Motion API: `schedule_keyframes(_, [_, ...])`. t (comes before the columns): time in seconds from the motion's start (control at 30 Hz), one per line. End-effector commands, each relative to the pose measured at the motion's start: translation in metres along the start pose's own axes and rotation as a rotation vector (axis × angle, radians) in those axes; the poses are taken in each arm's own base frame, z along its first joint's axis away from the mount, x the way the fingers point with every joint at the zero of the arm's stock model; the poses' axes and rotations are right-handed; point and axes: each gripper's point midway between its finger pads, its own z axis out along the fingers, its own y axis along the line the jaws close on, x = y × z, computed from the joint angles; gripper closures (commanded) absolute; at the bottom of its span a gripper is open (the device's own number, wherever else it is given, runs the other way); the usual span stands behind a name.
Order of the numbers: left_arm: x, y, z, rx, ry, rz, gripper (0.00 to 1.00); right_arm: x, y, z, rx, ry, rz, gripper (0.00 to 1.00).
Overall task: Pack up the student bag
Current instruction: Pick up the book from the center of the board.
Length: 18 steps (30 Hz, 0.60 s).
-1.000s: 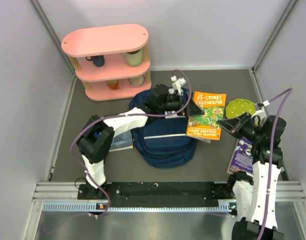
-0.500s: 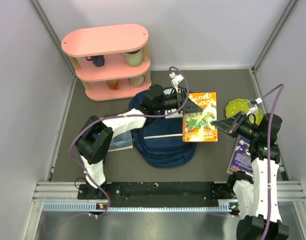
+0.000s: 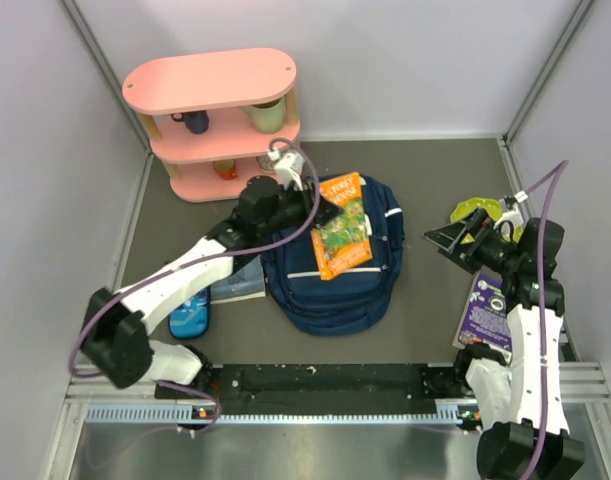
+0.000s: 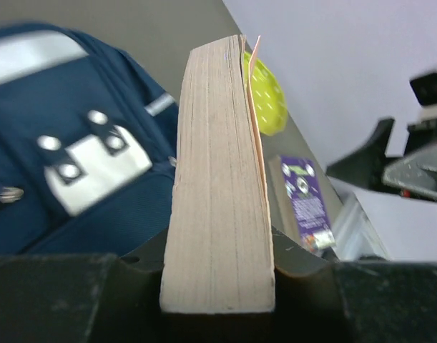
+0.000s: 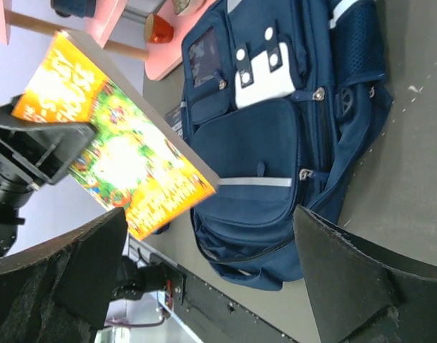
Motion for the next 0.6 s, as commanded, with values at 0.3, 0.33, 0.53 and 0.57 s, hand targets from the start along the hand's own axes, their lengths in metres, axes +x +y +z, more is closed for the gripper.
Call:
schedule_keyframes(0.3, [-0.072,-0.010,-0.096,-0.109,-0.497,-0.077,1.00,0.049,0.058,0.006,-0.226,0.036,-0.029,0.01])
schedule_keyframes(0.33, [-0.070,-0.010,-0.097,-0.098,-0.503,-0.081,1.00,0.058,0.061,0.008,-0.236,0.053,-0.029,0.01])
schedule_keyframes(0.53, [-0.072,-0.029,-0.111,0.033,-0.566,-0.134,1.00,0.080,0.074,0.028,-0.294,0.130,0.059,0.01])
schedule_keyframes(0.57, [-0.075,-0.035,-0.113,0.059,-0.579,-0.139,1.00,0.088,0.076,0.031,-0.294,0.167,0.114,0.01])
